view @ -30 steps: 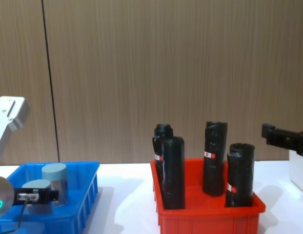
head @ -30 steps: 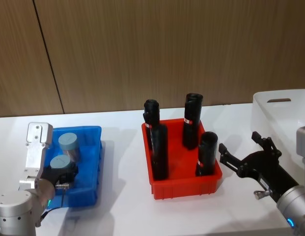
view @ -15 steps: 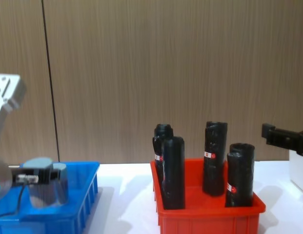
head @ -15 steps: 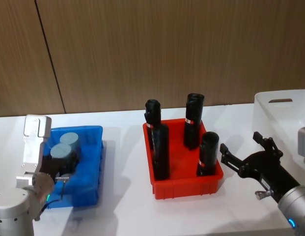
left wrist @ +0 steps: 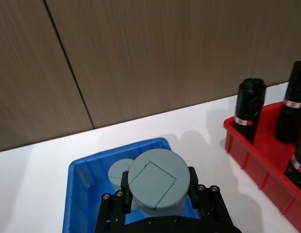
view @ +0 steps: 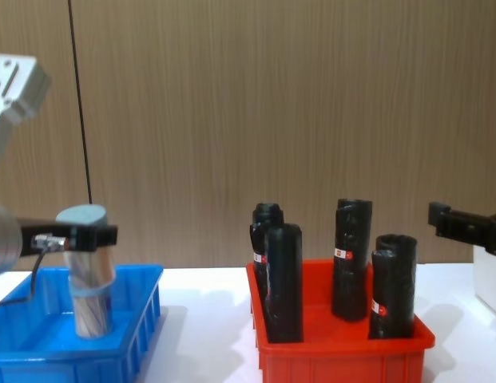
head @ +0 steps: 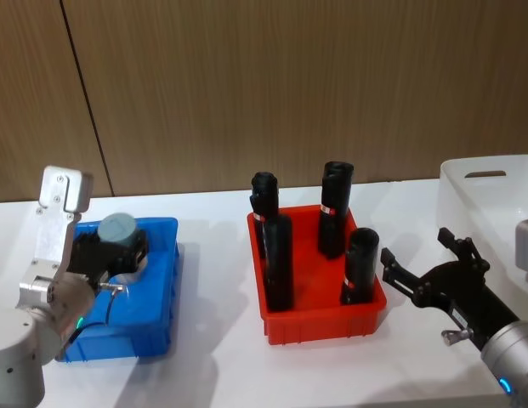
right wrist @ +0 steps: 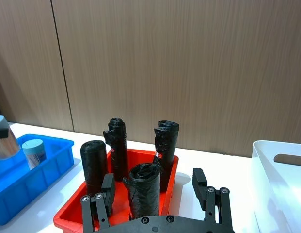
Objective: Pick the cotton swabs from the blue box and place them into the white box.
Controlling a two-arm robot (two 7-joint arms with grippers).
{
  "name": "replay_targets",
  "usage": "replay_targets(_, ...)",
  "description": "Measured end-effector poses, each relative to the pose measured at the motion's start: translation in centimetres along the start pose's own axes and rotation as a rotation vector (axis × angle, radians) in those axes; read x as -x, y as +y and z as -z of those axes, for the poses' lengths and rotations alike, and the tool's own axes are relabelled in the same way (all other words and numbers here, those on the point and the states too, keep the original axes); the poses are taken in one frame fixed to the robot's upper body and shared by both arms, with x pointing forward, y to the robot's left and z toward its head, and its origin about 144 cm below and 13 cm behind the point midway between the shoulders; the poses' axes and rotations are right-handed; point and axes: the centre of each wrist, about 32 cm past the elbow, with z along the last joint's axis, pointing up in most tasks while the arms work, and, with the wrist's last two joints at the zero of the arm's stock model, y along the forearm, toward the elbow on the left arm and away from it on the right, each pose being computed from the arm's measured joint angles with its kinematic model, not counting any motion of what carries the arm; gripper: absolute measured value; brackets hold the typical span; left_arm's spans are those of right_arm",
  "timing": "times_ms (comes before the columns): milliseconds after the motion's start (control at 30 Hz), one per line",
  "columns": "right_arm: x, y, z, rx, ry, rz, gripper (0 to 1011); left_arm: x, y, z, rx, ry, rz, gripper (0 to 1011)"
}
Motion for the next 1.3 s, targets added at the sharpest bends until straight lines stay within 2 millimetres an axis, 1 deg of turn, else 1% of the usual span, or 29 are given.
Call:
replay_targets(300, 0.0, 0.0, 0.0, 0.000, 0.000, 0.000, 1002, 0.0, 0.8, -1.9, 0.044, -0.026, 0.116, 664)
replay_targets(667, 0.0, 0.0, 0.0, 0.000, 0.000, 0.000, 1002, -0.1, 1.1, -3.5, 0.078, -0.029, 0.278, 664)
replay_targets(933, 0.0, 0.0, 0.0, 0.000, 0.000, 0.000, 1001, -0.2, 0.8, -4.3, 0.094, -0.018, 0.403, 664)
replay_targets(1300, 0.0, 0.0, 0.0, 0.000, 0.000, 0.000, 1001, 0.0, -0.6, -5.0, 0.096, -0.001, 0.593, 664)
